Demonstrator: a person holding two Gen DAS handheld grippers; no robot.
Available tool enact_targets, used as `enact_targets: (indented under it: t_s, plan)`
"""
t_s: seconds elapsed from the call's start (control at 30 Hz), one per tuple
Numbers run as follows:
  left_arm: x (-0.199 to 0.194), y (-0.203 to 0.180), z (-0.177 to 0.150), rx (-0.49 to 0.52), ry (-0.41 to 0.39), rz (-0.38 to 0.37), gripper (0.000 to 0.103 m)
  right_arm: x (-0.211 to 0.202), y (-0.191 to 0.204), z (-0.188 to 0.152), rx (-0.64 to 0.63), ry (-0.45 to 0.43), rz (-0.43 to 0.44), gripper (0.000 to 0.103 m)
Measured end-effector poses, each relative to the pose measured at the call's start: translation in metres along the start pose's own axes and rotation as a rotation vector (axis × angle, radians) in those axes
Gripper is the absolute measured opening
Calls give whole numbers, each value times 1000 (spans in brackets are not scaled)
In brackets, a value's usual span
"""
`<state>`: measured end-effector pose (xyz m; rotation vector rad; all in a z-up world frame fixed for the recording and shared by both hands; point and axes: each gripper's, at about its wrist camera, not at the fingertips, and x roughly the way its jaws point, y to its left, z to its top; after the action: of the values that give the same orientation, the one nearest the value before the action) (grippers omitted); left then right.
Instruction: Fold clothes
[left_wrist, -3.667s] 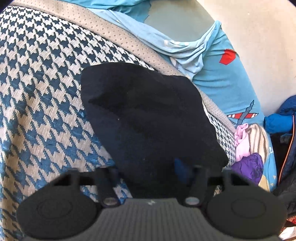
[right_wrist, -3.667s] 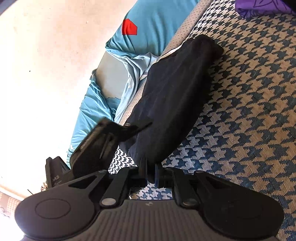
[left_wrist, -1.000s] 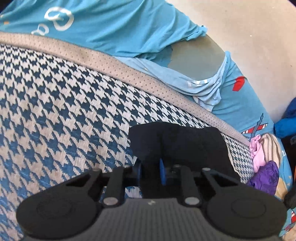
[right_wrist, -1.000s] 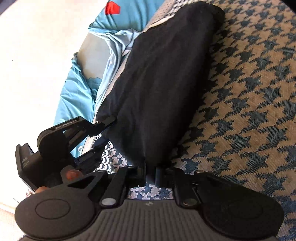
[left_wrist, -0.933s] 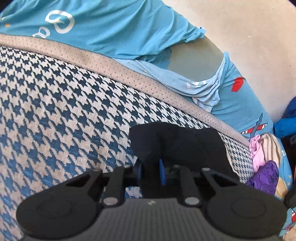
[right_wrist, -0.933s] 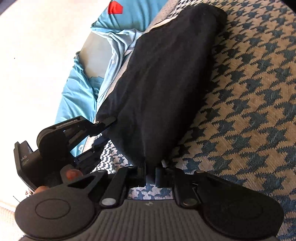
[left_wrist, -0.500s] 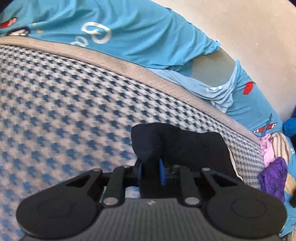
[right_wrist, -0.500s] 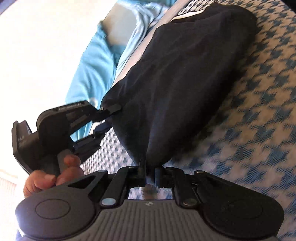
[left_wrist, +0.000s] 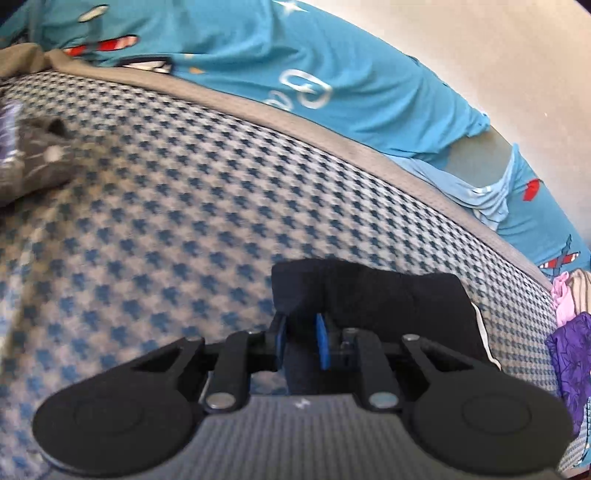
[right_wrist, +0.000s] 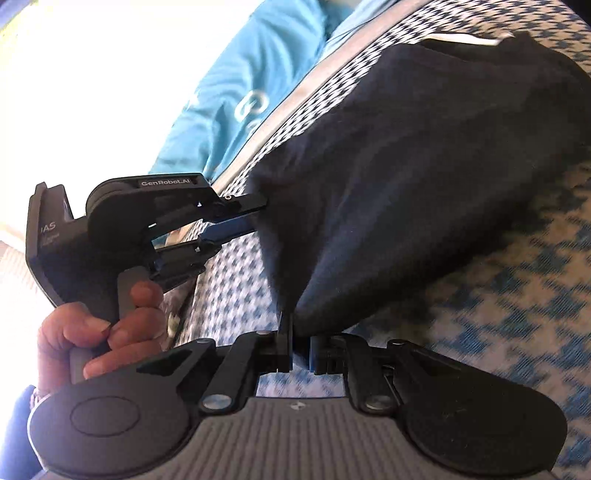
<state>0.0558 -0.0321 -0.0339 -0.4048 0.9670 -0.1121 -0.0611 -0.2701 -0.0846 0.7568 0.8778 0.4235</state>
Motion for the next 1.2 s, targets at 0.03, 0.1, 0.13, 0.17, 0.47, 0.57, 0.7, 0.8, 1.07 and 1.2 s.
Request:
enact_targets:
  t_s: [0.03, 0.1, 0.13, 0.17, 0.47, 0.57, 0.7, 0.8, 1.07, 1.2]
  plan:
    - [-3, 6, -3, -5, 2, 5, 16, 3, 5, -4, -15, 11, 5, 9]
    - [-8, 15, -7, -19, 10, 10, 16, 10, 14, -11, -45, 40, 20, 9]
    - [-10, 18, -10, -28, 12, 8, 16, 14, 17, -16, -61, 60, 29, 9]
    - [-13, 21, -13, -40, 11, 5, 16, 18, 20, -21, -79, 85, 35, 9]
    - [-43, 36, -55, -133, -3, -58, 28, 23, 36, -36, -175, 115, -1, 20]
    - [-48, 38, -66, -137, 2, -47, 40, 20, 38, -44, -181, 117, -1, 20]
    - [-56, 38, -77, -125, 6, -40, 45, 12, 42, -53, -199, 110, -2, 25]
    - [-63, 40, -84, -124, 7, -38, 54, 6, 41, -53, -197, 99, 1, 28]
    - [-78, 44, -100, -129, 9, -35, 67, -16, 31, -48, -135, 27, -12, 29]
    - [-83, 43, -107, -136, 26, -44, 72, -25, 24, -45, -92, -6, -23, 29]
